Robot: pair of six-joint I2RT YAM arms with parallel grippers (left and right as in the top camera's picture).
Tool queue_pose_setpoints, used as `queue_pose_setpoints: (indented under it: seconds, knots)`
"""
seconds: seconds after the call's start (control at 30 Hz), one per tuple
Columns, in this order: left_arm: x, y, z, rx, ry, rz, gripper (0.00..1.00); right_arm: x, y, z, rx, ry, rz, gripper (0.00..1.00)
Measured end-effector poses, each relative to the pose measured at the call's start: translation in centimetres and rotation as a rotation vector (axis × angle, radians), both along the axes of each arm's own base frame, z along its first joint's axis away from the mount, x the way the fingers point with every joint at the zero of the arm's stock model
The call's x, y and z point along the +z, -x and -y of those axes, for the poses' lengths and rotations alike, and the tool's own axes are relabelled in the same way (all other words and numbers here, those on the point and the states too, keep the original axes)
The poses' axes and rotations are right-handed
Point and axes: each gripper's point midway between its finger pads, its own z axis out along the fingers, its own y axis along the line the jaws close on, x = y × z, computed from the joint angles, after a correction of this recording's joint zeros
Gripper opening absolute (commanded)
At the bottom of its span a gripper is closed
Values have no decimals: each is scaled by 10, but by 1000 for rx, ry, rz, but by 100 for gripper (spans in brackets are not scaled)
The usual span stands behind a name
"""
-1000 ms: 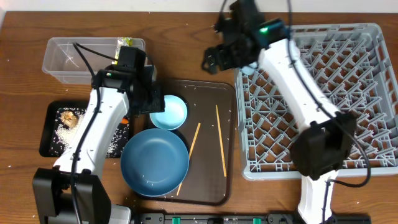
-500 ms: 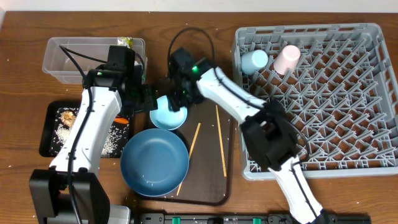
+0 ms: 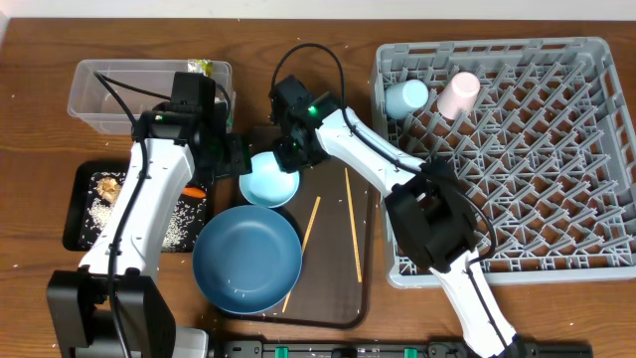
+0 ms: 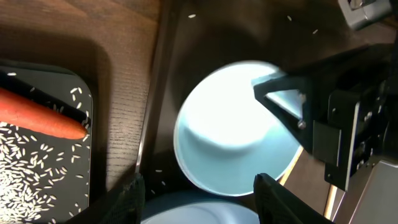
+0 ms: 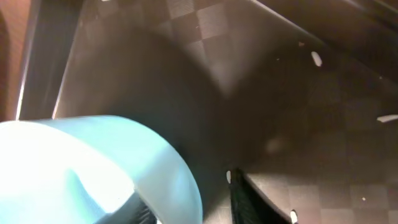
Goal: Sort waste into correct bins and load items into the dishwasher rack
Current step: 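Grasp the light-blue bowl rim and lift it toward the rack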
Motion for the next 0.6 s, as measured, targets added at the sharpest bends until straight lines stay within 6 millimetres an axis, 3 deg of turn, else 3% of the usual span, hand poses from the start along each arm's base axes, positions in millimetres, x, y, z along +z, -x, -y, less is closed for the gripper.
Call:
queue_pose_setpoints:
  seconds: [0.23,0.4,0.5,0.6]
  knots:
    - [1,-2,0,0,1,8,59,0,-5,10,-28,9,-12,1]
    - [1,-3,0,1,1,12,71,12,-27,35,-73,14,18,1]
    - [1,-4,0,7,3,14,76,40,-42,56,-97,29,88,1]
    - [1,-5,0,9,4,18,89,93,-58,86,-146,66,217,1]
